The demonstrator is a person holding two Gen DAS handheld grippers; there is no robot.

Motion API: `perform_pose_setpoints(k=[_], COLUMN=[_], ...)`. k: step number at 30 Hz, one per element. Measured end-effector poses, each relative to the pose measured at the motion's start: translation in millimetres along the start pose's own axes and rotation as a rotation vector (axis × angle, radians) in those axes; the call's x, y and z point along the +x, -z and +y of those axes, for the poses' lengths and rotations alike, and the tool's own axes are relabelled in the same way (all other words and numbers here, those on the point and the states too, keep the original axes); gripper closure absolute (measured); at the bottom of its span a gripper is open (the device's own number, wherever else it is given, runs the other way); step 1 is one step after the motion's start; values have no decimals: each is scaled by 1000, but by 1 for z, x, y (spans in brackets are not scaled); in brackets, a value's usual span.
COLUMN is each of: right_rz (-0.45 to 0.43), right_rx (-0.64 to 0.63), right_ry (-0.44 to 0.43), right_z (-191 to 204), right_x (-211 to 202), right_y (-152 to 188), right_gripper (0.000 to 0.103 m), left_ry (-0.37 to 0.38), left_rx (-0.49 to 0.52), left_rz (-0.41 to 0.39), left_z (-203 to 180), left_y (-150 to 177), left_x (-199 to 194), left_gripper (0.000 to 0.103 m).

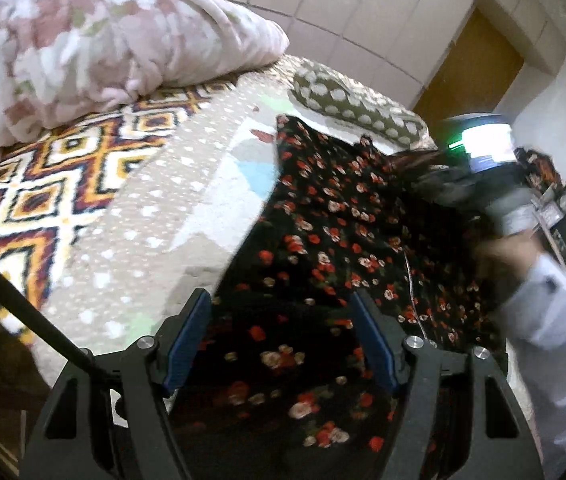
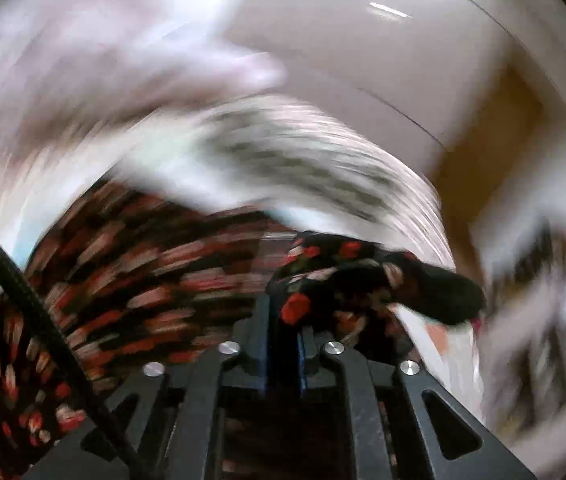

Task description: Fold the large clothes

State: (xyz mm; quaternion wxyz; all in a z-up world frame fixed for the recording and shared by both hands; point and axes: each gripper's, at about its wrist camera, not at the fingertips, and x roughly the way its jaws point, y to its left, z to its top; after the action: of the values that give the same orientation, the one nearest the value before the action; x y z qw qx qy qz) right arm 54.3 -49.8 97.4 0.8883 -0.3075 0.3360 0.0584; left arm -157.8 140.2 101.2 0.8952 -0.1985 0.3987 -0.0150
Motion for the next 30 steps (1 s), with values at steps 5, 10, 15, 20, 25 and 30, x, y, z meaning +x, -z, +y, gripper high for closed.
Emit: perform_pose_setpoints(k=[5,10,15,20,25,30], right_rz=[-12,-63,-27,13,41,67], right_rx=[-498,-583,-360,-12,321,513], right_ry=[158,244,110,-56,-148,-151], right_z=[159,175,120,26,-57,-109], right_x=[22,13,-8,-43,-64,-61], right_y=[11,22,28,64,125,176], right_gripper=[65,46,36,36,36,36], left_ry=[1,-5,-1,3,23,-19], left_rx=[1,20,71,156,188,170], left_rz=[-46,-49,-25,22,112,190], left_z=[24,27,10,-19,-50,-69], left_y=[6,6,-4,-41,-90,-129], left_x=[-30,-31,-17,23,102,199], left_gripper=[33,32,32,27,27,27])
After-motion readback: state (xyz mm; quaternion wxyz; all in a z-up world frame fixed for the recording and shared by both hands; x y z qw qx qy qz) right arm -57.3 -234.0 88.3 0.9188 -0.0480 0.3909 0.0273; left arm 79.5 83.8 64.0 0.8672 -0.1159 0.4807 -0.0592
